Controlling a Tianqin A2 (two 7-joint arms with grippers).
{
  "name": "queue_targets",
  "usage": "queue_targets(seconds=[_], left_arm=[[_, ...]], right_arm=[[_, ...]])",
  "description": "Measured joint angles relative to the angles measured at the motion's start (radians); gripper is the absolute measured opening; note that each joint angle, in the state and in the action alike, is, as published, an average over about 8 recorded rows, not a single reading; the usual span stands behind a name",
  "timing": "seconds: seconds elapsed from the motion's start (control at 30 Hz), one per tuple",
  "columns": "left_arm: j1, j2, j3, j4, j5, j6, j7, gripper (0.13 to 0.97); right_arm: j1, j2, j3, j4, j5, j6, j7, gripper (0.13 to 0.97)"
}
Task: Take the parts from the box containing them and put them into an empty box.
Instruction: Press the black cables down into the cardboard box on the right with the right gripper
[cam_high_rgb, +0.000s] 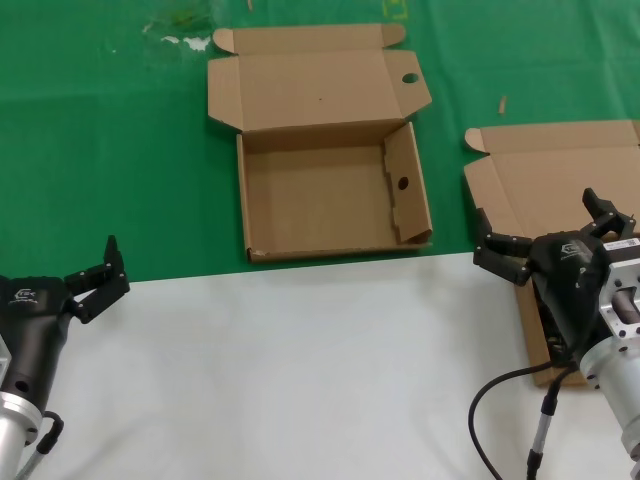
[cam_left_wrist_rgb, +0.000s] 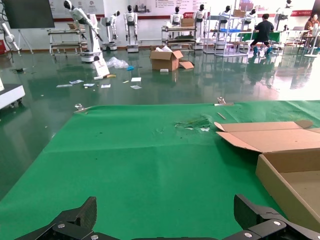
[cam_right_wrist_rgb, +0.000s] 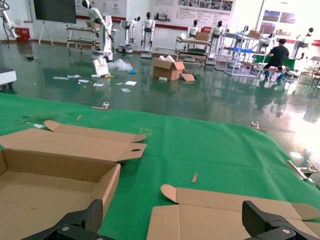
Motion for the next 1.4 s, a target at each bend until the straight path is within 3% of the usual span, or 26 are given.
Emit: queue_targets(seconds=[1.4], left_arm=[[0.000,0.000,0.000,0.000,0.000,0.000,0.000,0.966]], right_arm=[[0.000,0.000,0.000,0.000,0.000,0.000,0.000,0.966]])
